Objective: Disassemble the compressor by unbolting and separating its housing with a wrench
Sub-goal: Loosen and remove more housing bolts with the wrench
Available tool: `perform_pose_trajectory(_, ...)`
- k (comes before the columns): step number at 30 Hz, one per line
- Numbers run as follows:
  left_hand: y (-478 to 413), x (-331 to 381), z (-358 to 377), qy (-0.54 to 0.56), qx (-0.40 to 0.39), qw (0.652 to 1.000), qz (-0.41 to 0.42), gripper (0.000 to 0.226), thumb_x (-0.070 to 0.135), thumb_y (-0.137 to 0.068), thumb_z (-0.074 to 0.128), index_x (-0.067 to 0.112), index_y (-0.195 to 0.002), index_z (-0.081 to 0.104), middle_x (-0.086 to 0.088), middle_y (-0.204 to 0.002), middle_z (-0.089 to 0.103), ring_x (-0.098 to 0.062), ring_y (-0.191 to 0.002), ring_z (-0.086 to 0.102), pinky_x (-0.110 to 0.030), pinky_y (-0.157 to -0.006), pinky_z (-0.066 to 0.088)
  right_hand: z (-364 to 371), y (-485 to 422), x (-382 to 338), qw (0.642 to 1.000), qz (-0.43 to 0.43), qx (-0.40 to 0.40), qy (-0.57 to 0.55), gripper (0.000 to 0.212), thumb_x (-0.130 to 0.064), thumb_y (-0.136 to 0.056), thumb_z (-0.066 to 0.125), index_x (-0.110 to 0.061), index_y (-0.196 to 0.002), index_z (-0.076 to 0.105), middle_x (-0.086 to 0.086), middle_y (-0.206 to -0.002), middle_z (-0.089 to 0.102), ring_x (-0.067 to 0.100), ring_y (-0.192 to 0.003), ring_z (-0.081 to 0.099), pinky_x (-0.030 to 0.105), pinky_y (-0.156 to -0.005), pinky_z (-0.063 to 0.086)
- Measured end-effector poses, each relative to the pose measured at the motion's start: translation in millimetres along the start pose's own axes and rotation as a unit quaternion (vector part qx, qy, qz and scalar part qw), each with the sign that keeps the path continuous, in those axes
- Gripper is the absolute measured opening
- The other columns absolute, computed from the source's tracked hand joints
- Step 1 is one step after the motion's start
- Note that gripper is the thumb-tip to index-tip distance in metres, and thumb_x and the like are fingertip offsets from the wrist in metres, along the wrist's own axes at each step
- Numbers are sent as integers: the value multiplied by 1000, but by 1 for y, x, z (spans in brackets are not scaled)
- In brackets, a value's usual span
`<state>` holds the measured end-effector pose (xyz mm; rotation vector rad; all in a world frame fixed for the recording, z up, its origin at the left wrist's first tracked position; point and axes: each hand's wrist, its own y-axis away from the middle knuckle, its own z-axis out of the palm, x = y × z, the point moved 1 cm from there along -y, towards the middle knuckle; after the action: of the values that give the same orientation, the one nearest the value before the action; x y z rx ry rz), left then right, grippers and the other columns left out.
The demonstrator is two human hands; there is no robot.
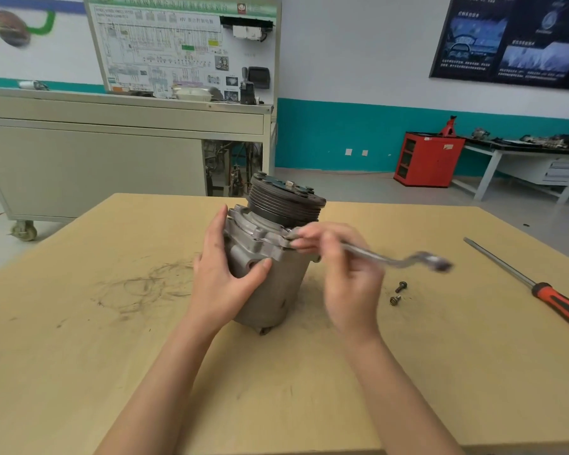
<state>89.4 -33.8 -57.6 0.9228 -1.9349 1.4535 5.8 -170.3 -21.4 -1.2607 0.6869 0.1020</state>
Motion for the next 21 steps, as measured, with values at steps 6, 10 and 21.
perform_pose_trajectory(6,0,3,-1,-13,-6,1000,-2,84,61,-63,58,58,-134,12,47,-132,19,-3,-134,33,-50,-114,27,-30,-25,27,893,340,-1,-294,36,-9,-98,36,-9,-80,67,16,-94,72,24,-78,69,27,-68,55)
perform_pose_trajectory(10,0,2,-2,-19,-11,1000,-2,84,63,-63,59,64,-131,9,50,-130,17,-5,-135,33,-50,-114,27,-36,-35,24,939,286,2,-190,28,-27,-88,51,-5,-89,67,15,-89,73,23,-75,71,25,-66,56)
perform_pose_trajectory(21,1,3,-1,-11,-1,1000,-2,90,60,-65,58,47,-142,14,18,-145,32,-9,-137,34,-51,-112,29,-2,-46,-34,905,-182,-88,374,35,-28,-89,54,0,-75,70,8,-62,66,22,-52,60,36,-46,47)
